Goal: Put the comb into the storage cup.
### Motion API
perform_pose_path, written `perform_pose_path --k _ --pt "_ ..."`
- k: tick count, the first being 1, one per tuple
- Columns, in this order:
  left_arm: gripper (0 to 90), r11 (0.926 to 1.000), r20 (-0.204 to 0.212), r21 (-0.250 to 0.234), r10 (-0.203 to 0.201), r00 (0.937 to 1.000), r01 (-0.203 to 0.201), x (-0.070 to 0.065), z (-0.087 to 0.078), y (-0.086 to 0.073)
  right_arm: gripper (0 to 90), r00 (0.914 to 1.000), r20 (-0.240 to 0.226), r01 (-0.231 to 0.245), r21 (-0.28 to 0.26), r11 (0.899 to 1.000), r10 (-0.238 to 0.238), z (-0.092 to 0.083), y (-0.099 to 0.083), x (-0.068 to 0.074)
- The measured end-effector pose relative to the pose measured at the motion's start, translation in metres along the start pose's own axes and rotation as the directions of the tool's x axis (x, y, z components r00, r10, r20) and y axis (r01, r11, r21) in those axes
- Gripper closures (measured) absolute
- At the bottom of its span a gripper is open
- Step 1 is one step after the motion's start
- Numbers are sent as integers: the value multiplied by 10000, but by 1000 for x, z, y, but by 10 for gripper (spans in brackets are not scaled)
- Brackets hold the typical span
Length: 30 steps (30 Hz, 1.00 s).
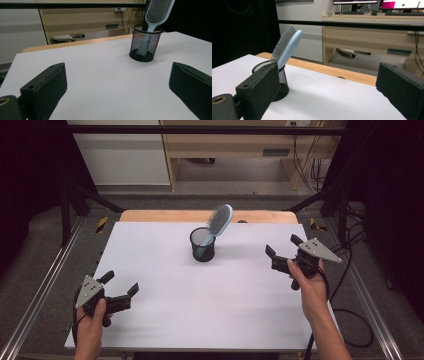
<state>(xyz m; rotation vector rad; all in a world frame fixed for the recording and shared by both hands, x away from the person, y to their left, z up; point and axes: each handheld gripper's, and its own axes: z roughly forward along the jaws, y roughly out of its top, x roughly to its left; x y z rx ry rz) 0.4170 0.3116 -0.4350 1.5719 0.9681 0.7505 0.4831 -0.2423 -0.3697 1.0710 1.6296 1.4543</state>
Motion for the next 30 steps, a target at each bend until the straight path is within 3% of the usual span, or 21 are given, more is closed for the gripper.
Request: perform_pose_path --k 6,14,21,30 --pt "17 10000 1 12 -24 10000 24 4 -5 -2 56 9996 190 217 -60 9997 -215 -20 -12 -9" --pt "17 9999 176 -104 -100 9998 102 4 -6 -2 47 9995 291 -84 44 10000 83 -40 -31 -19" --pt "16 9983 426 -434 -358 9985 377 4 -8 0 31 9980 601 -227 146 9996 218 -49 -48 -24" --pt "16 9988 607 -441 -177 9980 204 1 -8 1 33 9971 633 -448 304 9985 428 -59 -67 -24"
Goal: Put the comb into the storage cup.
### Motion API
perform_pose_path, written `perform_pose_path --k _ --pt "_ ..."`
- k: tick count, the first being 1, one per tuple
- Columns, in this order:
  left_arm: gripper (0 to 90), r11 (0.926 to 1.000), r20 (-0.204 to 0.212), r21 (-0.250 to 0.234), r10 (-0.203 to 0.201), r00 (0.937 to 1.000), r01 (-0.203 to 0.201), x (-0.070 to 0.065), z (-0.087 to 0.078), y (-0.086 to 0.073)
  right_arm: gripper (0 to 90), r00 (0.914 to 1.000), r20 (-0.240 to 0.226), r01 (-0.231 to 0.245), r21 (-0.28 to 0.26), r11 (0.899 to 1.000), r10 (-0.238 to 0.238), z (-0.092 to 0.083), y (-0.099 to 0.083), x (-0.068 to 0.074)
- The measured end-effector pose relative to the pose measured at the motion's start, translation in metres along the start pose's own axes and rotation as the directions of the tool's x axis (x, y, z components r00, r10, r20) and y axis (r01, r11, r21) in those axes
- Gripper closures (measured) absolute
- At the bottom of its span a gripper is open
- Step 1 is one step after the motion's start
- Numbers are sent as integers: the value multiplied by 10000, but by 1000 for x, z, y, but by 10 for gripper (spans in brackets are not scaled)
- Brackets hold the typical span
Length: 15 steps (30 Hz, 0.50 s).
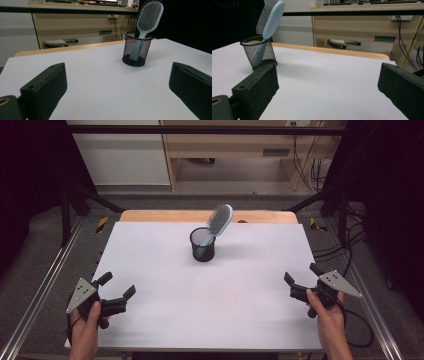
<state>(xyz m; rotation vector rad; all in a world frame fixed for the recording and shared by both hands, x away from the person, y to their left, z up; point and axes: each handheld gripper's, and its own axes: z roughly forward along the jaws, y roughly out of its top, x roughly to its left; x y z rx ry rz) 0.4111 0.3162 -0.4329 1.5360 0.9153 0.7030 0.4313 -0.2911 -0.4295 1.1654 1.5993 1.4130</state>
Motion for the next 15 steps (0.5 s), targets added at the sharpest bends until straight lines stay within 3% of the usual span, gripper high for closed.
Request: perform_pose_path --k 5,15 --pt "16 10000 24 73 50 10000 -50 0 1 -1 33 9998 -199 13 -74 10000 -14 -3 -10 3" --pt "16 9997 323 23 242 9992 -242 -3 4 -1 32 9938 -1075 310 78 9995 -300 4 -22 19"
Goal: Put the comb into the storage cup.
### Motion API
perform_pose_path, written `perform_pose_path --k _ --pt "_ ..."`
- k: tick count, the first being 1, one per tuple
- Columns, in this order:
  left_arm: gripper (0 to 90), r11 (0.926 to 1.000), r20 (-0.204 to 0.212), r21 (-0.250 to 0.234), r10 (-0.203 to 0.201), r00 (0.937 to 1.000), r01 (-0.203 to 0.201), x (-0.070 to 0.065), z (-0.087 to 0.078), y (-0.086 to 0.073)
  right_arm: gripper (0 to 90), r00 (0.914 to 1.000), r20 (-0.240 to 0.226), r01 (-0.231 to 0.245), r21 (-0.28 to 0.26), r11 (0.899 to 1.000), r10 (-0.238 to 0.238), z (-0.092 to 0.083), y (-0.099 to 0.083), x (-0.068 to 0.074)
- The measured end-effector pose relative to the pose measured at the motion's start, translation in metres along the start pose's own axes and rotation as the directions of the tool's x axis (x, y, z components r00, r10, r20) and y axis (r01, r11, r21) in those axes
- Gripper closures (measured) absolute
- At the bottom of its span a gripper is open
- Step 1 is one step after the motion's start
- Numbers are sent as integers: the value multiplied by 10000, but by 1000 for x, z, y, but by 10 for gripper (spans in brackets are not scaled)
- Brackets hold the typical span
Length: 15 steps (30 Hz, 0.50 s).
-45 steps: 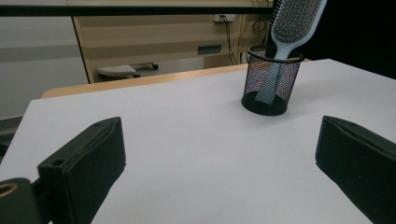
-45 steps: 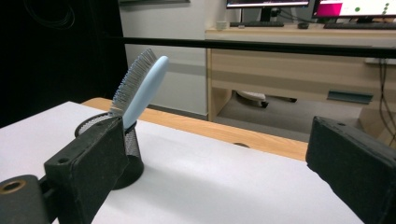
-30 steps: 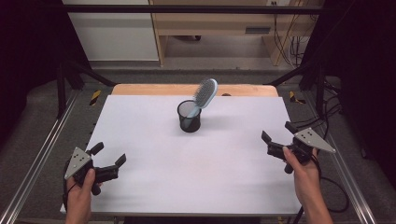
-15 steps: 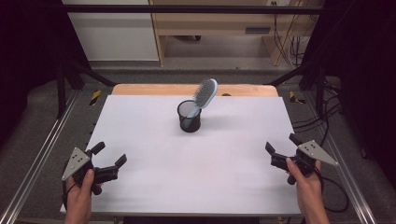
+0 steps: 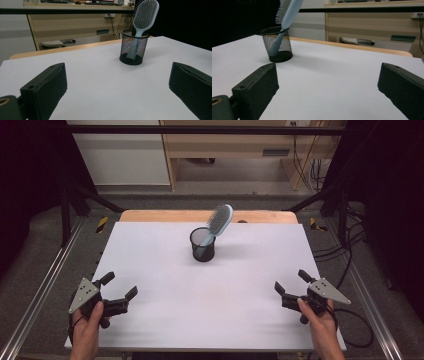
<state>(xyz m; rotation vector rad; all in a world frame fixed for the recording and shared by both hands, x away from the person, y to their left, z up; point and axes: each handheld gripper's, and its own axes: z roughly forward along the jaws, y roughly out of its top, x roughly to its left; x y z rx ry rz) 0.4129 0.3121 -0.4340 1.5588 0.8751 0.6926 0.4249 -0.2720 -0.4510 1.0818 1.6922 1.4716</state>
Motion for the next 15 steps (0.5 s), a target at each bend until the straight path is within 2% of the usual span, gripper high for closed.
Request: perform_pose_path --k 7,15 --pt "17 9999 174 -30 -143 9997 144 -1 4 -1 32 9987 -479 203 96 9997 -199 9 -3 11" --pt "18 9997 350 -29 -235 9991 236 -2 10 -2 31 9972 -666 320 -102 9994 -326 10 0 19"
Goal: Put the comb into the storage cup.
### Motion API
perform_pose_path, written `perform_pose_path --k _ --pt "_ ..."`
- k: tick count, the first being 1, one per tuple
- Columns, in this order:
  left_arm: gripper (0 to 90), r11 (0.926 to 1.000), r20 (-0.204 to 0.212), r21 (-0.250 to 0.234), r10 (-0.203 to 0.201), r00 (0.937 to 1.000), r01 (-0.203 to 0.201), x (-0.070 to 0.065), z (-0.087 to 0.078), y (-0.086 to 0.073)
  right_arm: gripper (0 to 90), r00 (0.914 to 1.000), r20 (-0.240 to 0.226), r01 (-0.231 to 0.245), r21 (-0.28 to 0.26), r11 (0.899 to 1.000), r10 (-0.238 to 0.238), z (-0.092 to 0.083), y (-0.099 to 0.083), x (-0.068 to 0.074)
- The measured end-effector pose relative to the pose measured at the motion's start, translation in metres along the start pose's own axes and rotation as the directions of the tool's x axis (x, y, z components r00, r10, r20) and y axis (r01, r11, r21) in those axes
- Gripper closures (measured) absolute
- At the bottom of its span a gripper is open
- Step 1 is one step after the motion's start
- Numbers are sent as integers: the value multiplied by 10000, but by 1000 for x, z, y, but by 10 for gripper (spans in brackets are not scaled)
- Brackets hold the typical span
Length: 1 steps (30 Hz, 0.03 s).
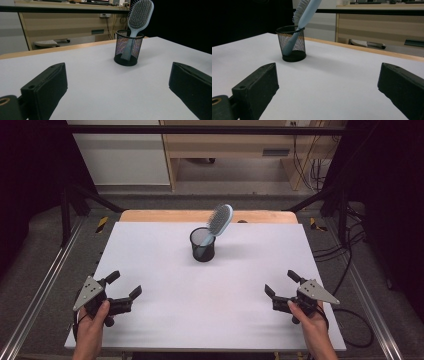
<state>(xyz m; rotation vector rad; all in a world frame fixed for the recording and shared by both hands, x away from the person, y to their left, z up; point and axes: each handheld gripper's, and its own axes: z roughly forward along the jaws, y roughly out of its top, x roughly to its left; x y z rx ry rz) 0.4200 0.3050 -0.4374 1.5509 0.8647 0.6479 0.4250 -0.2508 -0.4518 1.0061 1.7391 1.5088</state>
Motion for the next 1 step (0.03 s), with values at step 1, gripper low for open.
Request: perform_pose_path --k 1 --pt "18 10000 17 -23 -22 10000 22 0 0 0 31 10000 -20 10 -5 10000 -10 0 0 0"
